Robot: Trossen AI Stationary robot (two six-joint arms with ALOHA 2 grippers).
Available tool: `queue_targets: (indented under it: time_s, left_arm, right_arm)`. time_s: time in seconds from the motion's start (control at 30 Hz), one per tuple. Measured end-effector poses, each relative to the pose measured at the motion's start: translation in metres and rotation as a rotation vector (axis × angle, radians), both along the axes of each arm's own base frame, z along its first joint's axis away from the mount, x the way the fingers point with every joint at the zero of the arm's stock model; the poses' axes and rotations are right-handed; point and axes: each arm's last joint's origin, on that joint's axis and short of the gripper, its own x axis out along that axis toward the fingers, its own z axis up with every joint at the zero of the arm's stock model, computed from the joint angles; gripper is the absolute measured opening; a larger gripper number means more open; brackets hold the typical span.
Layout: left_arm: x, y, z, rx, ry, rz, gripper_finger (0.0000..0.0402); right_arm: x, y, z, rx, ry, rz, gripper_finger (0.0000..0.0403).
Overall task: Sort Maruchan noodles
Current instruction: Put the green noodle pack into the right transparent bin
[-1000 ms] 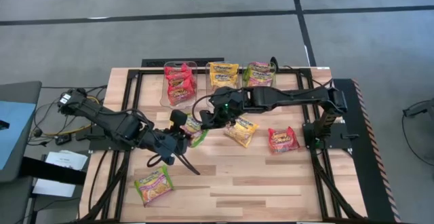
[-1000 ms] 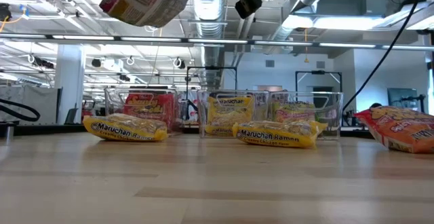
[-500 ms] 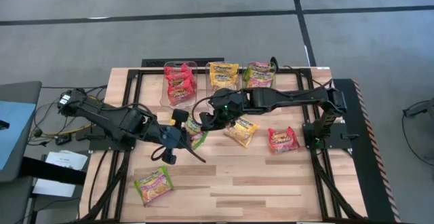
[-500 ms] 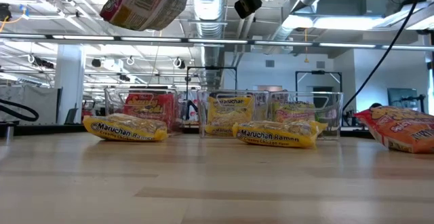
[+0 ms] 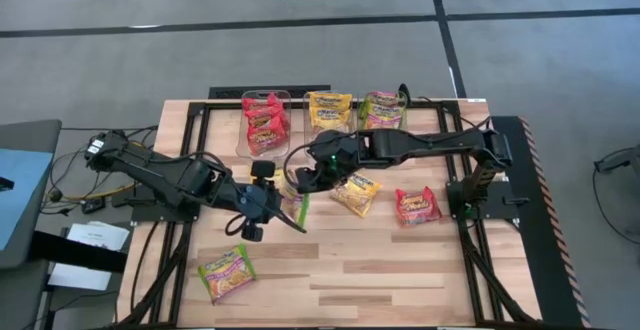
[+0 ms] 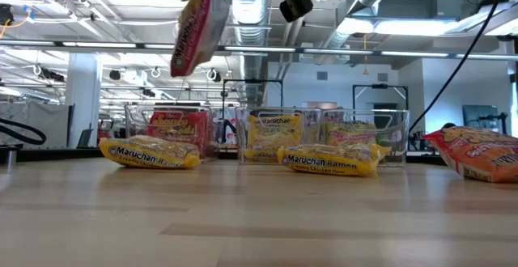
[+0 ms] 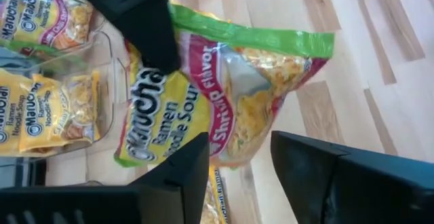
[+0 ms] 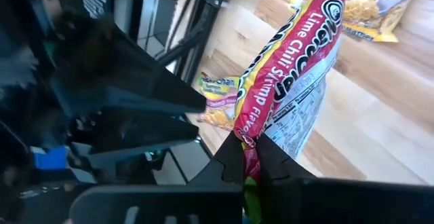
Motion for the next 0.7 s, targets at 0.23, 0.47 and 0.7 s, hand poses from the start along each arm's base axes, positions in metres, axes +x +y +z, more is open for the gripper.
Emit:
queue_targets:
  time_s: [0.23,0.47,0.7]
  left_arm:
    - [-0.001,0.002,-0.001,0.036,0.010,0.011,0.0150]
    - [0.003,0.017,0.000,0.077,0.009,0.063,0.0151]
    - [-0.002,0.047,0.011,0.063,-0.033,0.173,0.0151]
  right_arm:
    - [-0.006,0.000,-0.008,-0.093,0.072,0.076,0.0012]
    - [-0.015,-0.008,-0.008,-0.213,0.101,0.163,0.0012]
    - [-0.043,-0.037,0.009,-0.335,0.134,0.216,0.0012]
